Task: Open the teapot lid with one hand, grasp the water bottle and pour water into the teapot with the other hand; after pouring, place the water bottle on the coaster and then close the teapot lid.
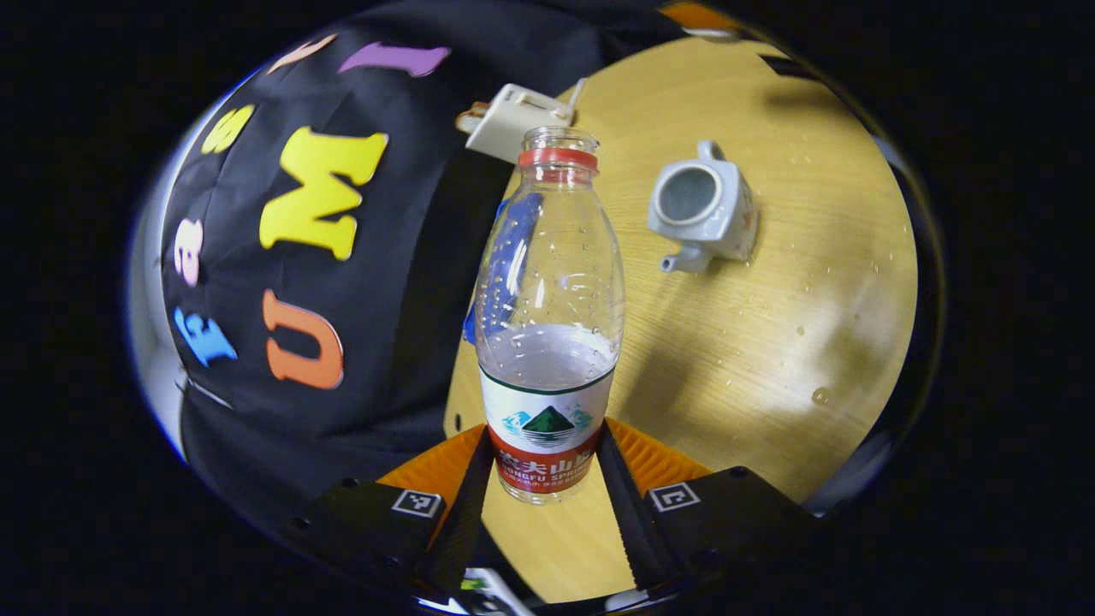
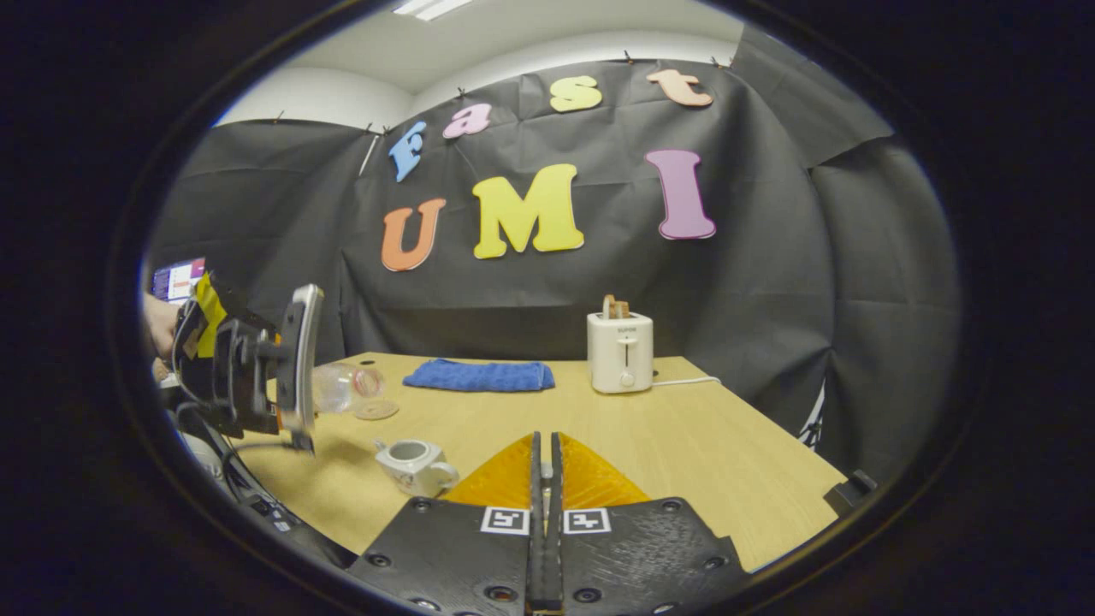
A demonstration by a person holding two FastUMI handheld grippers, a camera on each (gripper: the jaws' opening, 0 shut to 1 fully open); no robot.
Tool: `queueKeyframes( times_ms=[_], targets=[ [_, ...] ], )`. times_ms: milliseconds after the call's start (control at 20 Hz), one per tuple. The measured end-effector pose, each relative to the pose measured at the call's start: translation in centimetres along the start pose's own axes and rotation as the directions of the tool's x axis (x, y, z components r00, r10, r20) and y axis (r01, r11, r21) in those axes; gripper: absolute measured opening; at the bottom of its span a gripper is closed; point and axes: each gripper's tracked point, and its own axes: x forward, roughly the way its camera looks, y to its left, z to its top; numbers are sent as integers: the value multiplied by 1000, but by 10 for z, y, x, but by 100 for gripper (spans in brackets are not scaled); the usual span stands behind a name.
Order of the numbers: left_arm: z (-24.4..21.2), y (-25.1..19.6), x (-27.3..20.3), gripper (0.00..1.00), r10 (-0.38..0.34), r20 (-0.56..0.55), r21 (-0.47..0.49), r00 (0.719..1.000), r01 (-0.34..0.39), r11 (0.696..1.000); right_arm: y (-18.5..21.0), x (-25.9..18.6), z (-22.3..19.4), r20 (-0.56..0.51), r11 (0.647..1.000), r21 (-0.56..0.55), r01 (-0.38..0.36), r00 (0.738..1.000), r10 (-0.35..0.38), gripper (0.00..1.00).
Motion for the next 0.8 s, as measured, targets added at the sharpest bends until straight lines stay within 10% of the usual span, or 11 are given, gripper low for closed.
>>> queueKeyframes(
  times_ms=[250,550,800],
  targets=[
    [11,4,-11,73,-12,164,-428,986,82,900,27,11,9,7,999,-16,-36,999,36,0],
    [25,33,-15,76,98,322,-826,942,229,516,48,21,13,5,997,-33,-65,998,65,0],
    [30,79,13,73,233,352,-855,906,210,475,55,28,16,12,997,-28,-72,997,72,0]
  ],
)
